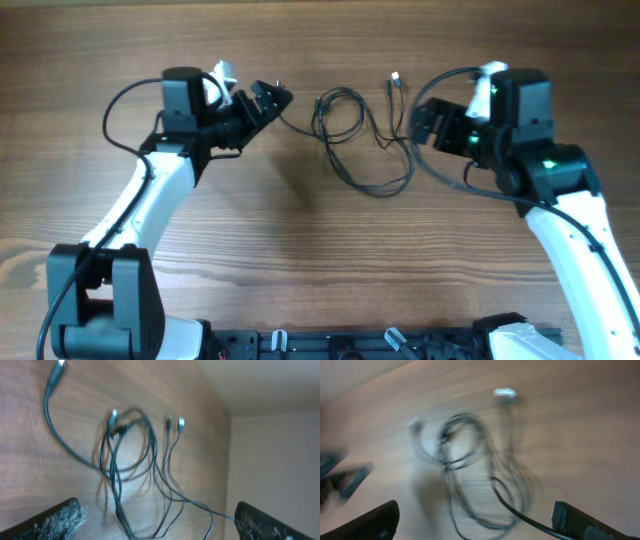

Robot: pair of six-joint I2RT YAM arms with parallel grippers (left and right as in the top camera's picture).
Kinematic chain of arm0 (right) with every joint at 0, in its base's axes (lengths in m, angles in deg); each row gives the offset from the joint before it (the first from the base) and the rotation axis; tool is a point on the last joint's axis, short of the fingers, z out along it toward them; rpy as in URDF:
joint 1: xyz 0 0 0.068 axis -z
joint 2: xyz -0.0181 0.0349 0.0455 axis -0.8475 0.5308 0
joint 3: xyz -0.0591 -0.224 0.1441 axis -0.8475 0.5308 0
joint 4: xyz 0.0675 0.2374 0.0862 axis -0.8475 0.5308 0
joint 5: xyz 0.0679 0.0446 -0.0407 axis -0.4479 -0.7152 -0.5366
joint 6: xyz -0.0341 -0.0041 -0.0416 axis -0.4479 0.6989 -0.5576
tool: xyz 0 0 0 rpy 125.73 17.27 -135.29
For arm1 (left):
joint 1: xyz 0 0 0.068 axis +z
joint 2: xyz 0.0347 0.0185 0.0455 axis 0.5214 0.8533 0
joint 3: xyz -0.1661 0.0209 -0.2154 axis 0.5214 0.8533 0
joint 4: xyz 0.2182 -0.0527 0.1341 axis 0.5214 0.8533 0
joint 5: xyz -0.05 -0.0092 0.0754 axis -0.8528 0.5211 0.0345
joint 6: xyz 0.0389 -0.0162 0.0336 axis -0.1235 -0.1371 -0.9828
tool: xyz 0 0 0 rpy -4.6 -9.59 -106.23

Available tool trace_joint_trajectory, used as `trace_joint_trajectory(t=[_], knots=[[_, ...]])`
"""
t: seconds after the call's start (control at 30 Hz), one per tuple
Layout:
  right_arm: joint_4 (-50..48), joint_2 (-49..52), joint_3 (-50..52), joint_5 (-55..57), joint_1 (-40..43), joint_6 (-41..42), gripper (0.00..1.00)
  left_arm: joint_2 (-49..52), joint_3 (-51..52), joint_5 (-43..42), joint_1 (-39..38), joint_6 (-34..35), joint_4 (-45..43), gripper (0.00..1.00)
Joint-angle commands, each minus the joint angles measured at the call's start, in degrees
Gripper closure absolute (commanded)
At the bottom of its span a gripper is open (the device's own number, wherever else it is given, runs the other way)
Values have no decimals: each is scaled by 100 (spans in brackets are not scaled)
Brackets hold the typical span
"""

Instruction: Untangle cables

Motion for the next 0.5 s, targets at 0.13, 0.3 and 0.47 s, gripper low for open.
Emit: trace_joint_trajectory(t=[0.13,0.3,0.47], knots=[[238,1563,37,415,-737,354,0,-85,4,1700,-28,654,1088,0],[2297,2647,37,654,-732,3648,0,-85,4,2173,-28,614,1333,0],[3200,2671,-70,420,-605,4398,0,-85,4,2227,-28,612,1316,0]])
